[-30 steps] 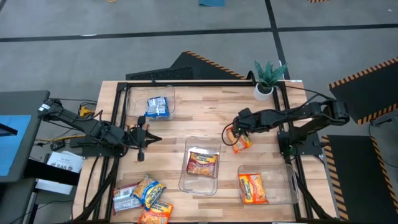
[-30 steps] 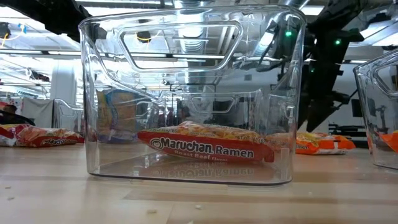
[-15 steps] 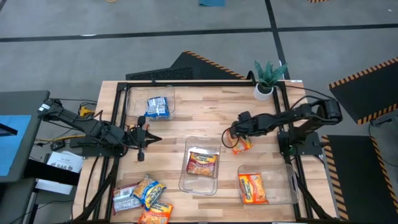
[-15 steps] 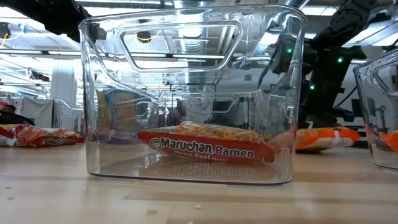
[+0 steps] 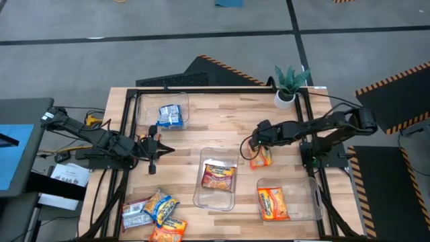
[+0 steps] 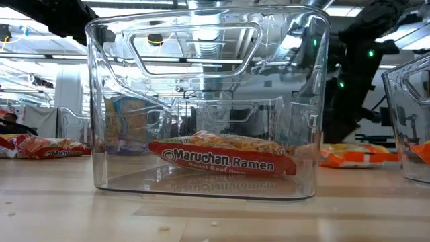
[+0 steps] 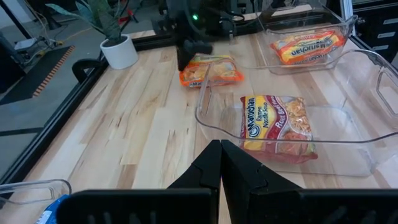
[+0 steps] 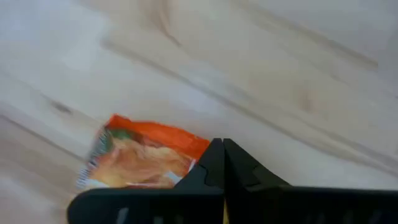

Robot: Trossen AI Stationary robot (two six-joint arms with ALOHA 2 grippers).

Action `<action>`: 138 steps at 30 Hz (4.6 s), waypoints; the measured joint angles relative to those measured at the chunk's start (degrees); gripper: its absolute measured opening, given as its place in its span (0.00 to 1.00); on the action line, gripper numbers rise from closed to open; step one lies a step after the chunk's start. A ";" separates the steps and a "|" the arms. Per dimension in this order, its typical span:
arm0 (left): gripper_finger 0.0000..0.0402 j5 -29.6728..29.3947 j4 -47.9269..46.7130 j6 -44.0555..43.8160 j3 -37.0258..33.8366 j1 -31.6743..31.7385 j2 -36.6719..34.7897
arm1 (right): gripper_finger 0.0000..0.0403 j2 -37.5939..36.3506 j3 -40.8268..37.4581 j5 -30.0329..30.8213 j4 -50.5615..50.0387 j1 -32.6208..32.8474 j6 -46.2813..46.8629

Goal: Sort Maruchan noodles
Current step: Put the top orange noodle pack into the bottom transparent bin, then put the top red noodle pack into the middle transparent bin

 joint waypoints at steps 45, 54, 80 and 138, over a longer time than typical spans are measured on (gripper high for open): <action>0.00 -0.48 0.07 0.02 0.02 0.01 0.00 | 0.02 -24.22 36.67 -6.08 -30.62 37.46 1.86; 0.00 -0.48 0.07 0.01 0.02 0.01 0.00 | 0.02 -16.83 36.66 -2.48 -30.45 49.18 13.92; 0.00 -0.48 0.07 0.87 0.02 0.01 0.00 | 0.12 -7.43 36.66 9.12 -30.59 38.41 -5.00; 0.49 8.66 -41.33 -46.80 6.53 15.69 34.32 | 0.45 2.08 -0.98 6.97 46.41 6.69 -33.09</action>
